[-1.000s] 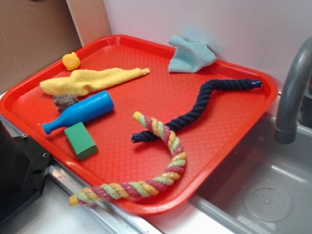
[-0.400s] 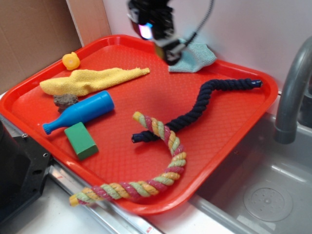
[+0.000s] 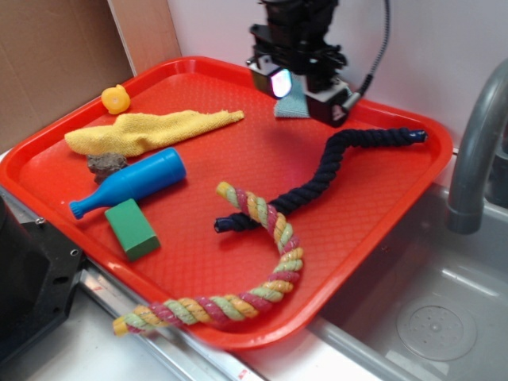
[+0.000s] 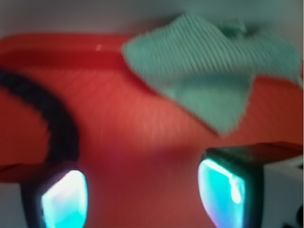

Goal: Grab the blue rope.

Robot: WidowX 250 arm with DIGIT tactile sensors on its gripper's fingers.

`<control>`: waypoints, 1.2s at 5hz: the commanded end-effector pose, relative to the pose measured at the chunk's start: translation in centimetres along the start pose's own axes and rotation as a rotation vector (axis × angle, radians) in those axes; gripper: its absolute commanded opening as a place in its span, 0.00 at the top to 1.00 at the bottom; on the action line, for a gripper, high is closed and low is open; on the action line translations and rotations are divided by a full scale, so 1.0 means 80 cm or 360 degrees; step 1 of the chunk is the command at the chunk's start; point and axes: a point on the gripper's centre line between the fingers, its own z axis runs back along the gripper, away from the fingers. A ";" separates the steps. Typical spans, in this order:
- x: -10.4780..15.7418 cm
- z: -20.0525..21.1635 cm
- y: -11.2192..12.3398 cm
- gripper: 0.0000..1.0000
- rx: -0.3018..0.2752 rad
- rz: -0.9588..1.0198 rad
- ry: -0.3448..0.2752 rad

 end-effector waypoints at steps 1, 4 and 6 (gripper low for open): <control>0.022 0.023 -0.014 0.00 -0.0035 -0.0068 -0.0180; 0.011 0.029 -0.040 0.00 -0.0110 -0.0123 -0.0149; 0.008 0.006 -0.073 0.00 -0.0192 -0.0220 -0.0067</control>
